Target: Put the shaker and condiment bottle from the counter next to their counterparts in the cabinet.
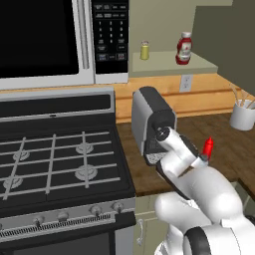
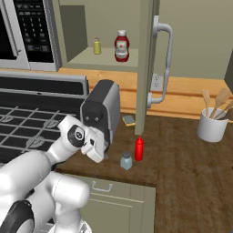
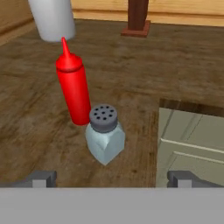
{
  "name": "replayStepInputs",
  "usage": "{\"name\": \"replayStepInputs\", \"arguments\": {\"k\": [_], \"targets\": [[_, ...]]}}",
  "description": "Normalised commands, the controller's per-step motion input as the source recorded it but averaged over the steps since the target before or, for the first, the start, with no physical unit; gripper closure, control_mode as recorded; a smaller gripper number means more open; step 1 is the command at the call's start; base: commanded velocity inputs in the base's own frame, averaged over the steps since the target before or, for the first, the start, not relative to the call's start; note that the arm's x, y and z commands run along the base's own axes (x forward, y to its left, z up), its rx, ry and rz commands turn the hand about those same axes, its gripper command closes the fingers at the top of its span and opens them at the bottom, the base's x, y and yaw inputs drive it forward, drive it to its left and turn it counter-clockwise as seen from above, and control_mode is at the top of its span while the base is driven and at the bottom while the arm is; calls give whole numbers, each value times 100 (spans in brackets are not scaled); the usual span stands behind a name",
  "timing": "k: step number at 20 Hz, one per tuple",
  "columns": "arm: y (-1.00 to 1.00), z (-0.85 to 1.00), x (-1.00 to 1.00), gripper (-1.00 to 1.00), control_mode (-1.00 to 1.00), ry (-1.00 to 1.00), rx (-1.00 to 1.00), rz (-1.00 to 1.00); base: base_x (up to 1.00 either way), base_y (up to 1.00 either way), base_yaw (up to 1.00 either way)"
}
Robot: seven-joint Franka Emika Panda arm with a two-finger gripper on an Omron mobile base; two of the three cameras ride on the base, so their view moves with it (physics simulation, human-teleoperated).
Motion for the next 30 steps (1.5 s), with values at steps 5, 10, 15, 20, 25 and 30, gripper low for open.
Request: {"name": "replayStepInputs", "arguments": {"k": [5,10,15,20,25,30], "targets": [[0,-34,0,-100,-100,0,0,0,0,0,0],[-7,-40,0,-100,-100,0,0,0,0,0,0],[-15,-31,0,-100,-100,0,0,0,0,0,0],[-15,-17,0,-100,-100,0,2,0,0,0,0],[-9,-22,0,-100,-100,0,1,0,0,0,0],[-12,-27,2,-100,-100,0,0,0,0,0,0]]}}
